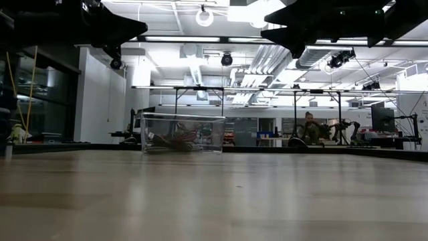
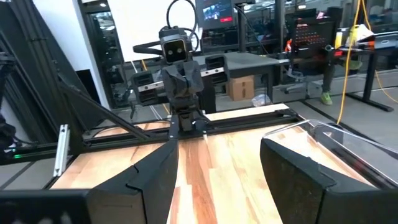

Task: Pick and place USB-C Cables
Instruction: Return to Home Position

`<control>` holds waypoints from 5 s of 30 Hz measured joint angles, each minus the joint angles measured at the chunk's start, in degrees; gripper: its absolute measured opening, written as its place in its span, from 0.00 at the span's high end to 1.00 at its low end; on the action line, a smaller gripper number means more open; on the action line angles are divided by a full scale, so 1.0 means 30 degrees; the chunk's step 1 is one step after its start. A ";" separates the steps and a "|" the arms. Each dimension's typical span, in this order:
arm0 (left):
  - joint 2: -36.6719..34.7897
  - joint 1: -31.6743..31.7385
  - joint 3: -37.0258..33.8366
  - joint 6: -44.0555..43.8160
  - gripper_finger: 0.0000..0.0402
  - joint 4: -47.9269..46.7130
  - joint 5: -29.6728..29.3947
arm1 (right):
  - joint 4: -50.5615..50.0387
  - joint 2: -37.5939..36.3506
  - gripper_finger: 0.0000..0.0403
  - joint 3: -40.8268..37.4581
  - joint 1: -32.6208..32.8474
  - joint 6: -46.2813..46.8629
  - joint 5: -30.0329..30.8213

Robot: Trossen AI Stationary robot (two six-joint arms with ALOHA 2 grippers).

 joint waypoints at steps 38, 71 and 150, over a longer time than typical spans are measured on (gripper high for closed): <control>0.0000 0.0003 0.0000 0.0000 1.00 -0.0051 0.0000 | -0.0764 -0.0007 0.78 0.0000 0.0002 0.0036 -0.0199; -0.6824 0.1485 0.0576 -0.0614 1.00 -0.9062 0.0870 | -0.0997 -0.0058 1.00 0.0000 -0.0049 0.0357 -0.0798; -1.4214 -0.3213 -0.2965 -0.3643 1.00 -1.2561 -0.3213 | -0.2611 -1.1989 1.00 -0.6518 -0.3714 0.2644 -0.2300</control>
